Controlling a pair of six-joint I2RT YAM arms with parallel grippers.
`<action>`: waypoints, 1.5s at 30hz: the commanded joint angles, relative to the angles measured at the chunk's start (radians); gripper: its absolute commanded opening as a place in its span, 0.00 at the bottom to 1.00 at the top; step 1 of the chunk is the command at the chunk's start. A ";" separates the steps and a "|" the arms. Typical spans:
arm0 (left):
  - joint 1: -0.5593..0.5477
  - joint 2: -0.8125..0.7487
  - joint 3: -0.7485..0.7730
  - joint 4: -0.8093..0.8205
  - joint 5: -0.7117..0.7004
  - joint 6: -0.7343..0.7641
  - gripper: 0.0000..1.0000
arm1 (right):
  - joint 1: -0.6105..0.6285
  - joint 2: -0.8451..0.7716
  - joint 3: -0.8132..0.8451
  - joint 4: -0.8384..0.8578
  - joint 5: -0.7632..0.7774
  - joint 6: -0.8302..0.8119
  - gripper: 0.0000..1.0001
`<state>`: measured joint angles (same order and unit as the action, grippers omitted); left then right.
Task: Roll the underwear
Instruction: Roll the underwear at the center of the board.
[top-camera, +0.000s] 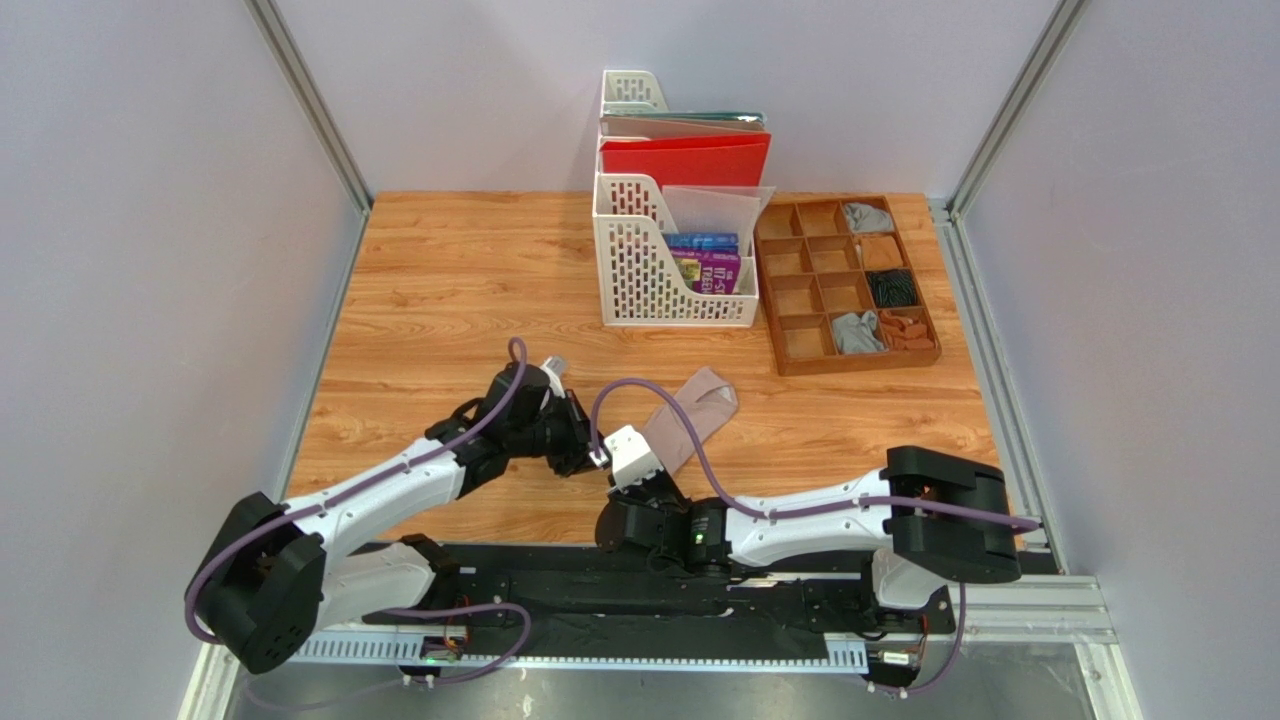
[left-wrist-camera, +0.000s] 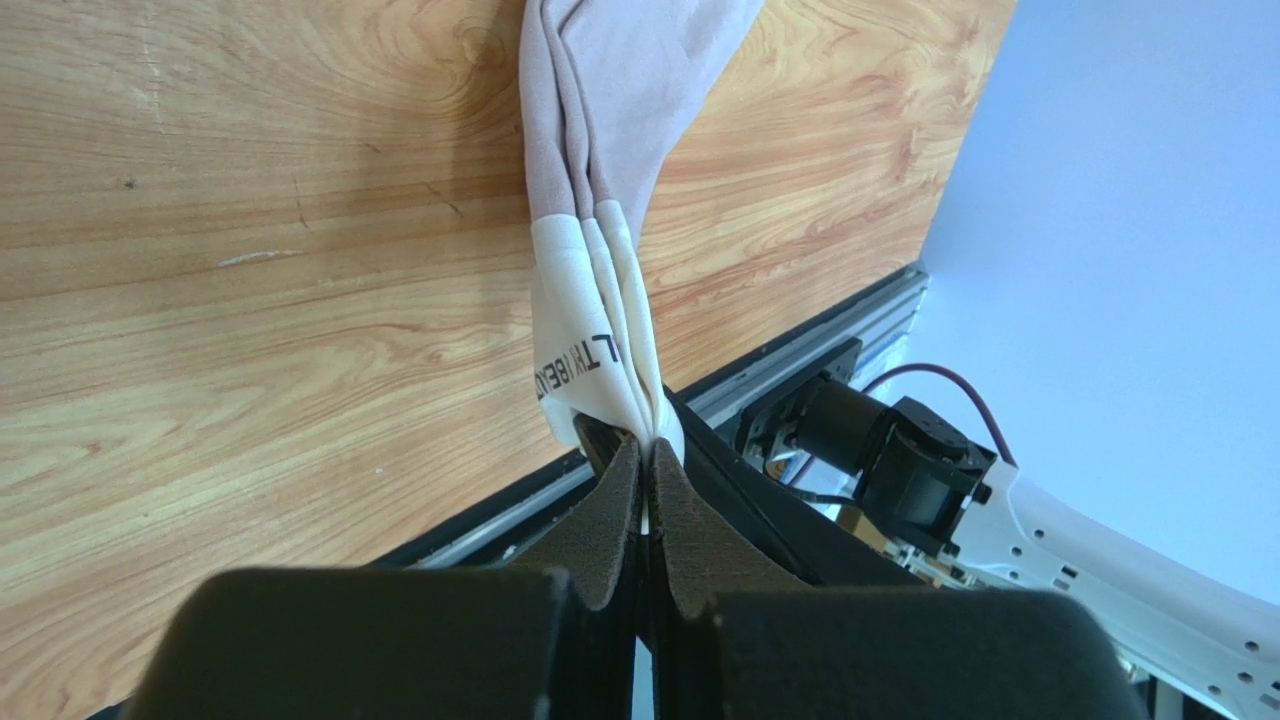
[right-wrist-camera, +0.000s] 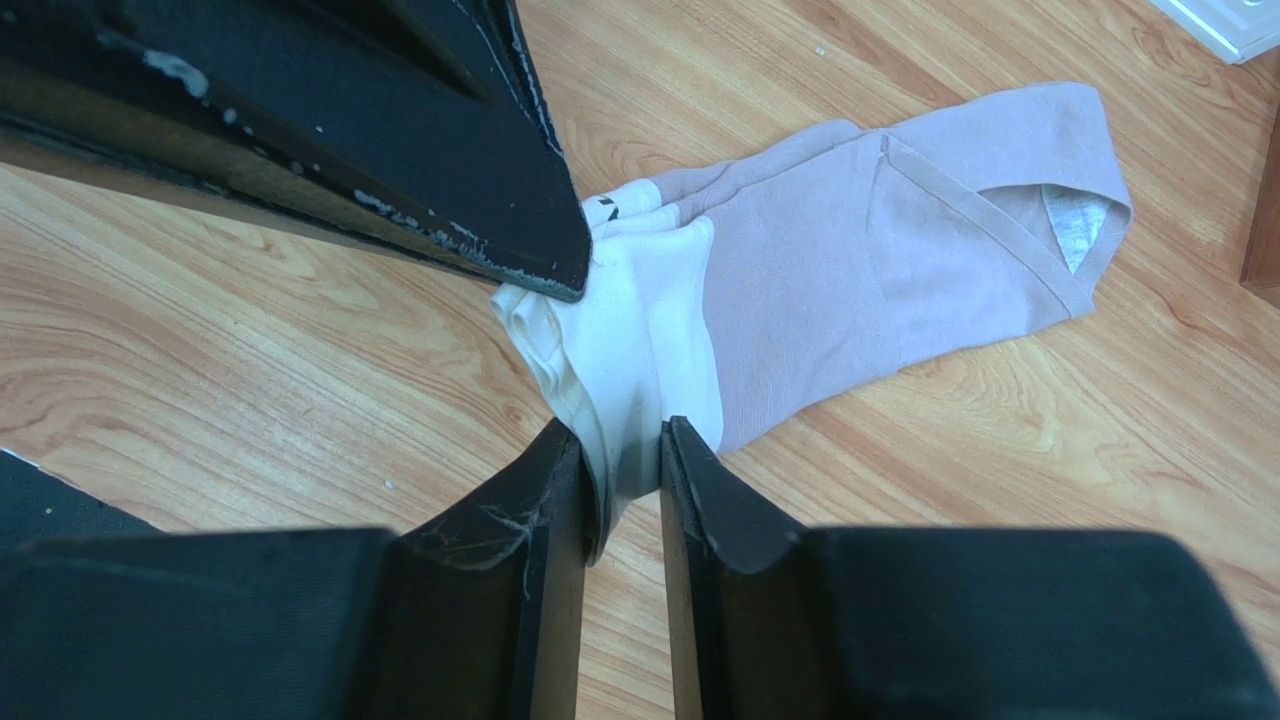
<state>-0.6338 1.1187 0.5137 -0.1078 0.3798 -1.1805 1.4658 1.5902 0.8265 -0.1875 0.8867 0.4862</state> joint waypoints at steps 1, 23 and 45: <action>0.003 -0.020 -0.003 0.023 -0.016 -0.016 0.00 | 0.005 -0.007 0.034 -0.007 0.035 0.029 0.25; 0.120 -0.085 0.020 -0.096 -0.048 0.183 0.57 | -0.163 -0.101 -0.023 0.092 -0.429 -0.078 0.00; 0.097 -0.057 -0.050 -0.029 -0.104 0.404 0.59 | -0.511 -0.062 -0.041 0.118 -0.873 -0.143 0.00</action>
<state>-0.4709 1.0191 0.4633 -0.1932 0.2932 -0.8444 1.0004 1.5196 0.7788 -0.1070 0.0937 0.3649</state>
